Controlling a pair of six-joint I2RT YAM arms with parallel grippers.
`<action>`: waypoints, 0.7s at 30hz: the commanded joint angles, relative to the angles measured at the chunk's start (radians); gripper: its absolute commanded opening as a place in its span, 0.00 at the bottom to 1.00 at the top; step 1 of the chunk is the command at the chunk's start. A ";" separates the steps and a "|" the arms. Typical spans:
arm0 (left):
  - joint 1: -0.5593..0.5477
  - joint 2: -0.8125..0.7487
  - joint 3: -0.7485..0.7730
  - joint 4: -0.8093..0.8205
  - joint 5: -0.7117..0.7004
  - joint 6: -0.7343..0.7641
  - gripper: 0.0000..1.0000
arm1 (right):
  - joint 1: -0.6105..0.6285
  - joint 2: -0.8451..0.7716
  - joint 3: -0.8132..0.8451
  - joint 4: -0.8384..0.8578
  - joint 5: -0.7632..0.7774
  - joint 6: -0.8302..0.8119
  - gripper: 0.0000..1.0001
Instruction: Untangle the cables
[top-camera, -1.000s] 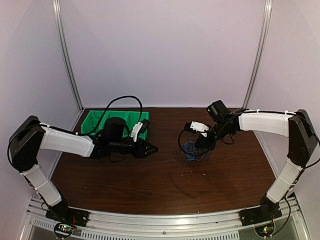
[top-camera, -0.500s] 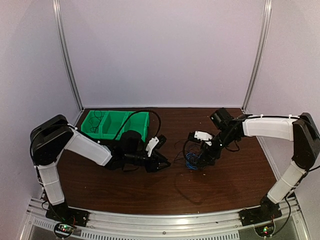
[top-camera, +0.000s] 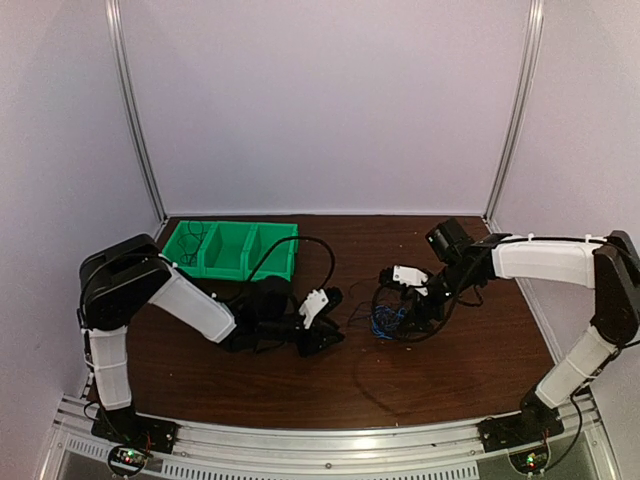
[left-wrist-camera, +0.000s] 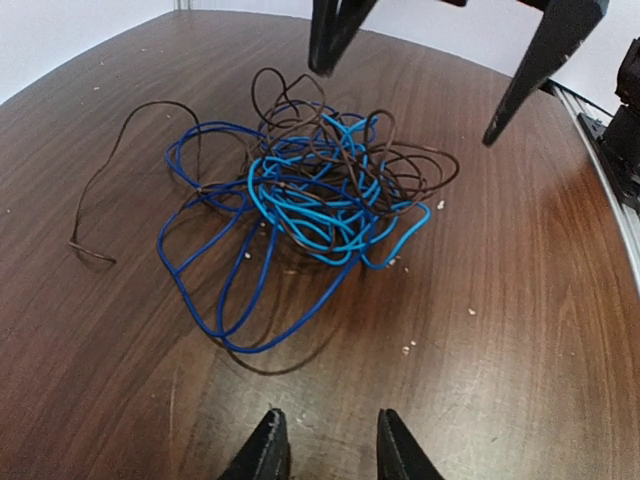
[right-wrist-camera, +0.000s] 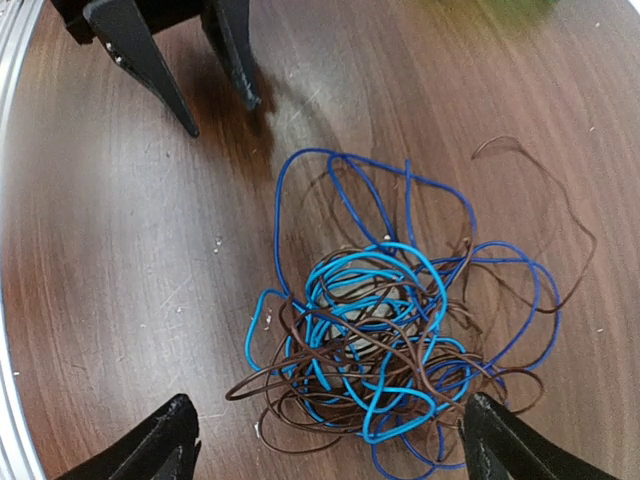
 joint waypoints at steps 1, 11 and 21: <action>-0.022 0.027 0.044 0.099 -0.098 0.144 0.33 | 0.003 0.045 0.037 0.005 -0.062 0.000 0.91; -0.076 0.077 0.110 0.071 -0.222 0.350 0.28 | -0.109 0.074 0.073 -0.018 -0.260 0.015 0.88; -0.121 0.142 0.225 -0.041 -0.352 0.499 0.23 | -0.179 0.062 0.034 -0.006 -0.336 0.032 0.86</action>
